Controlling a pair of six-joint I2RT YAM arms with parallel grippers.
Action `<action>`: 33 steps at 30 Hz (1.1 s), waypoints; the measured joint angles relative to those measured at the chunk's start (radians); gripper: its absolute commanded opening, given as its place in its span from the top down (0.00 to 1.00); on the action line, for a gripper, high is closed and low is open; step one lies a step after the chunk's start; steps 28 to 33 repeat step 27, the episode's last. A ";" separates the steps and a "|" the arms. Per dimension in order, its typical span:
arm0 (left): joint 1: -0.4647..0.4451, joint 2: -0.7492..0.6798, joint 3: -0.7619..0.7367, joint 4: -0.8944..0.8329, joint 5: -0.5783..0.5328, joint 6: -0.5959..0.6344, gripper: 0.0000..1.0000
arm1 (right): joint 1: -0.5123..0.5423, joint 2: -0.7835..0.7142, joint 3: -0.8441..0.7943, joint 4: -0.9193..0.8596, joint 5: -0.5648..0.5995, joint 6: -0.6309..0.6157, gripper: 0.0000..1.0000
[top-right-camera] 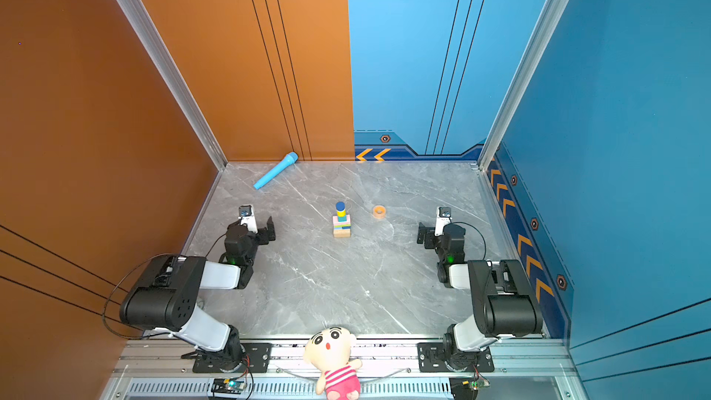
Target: Build the wood block tower
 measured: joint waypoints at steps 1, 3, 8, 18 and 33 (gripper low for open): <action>0.000 -0.001 0.001 -0.012 0.000 0.000 0.02 | 0.001 0.000 0.001 0.000 0.021 0.004 0.00; 0.003 -0.001 0.001 -0.034 0.000 -0.002 0.02 | 0.009 0.000 0.001 0.000 0.068 0.005 0.00; 0.003 -0.001 0.001 -0.060 -0.004 -0.002 0.02 | 0.026 0.000 0.002 0.001 0.124 0.005 0.00; 0.003 -0.001 0.001 -0.071 -0.004 -0.002 0.02 | 0.027 0.000 0.001 0.001 0.149 0.005 0.00; 0.003 -0.001 0.001 -0.071 -0.004 -0.002 0.02 | 0.027 0.000 0.002 0.001 0.149 0.005 0.00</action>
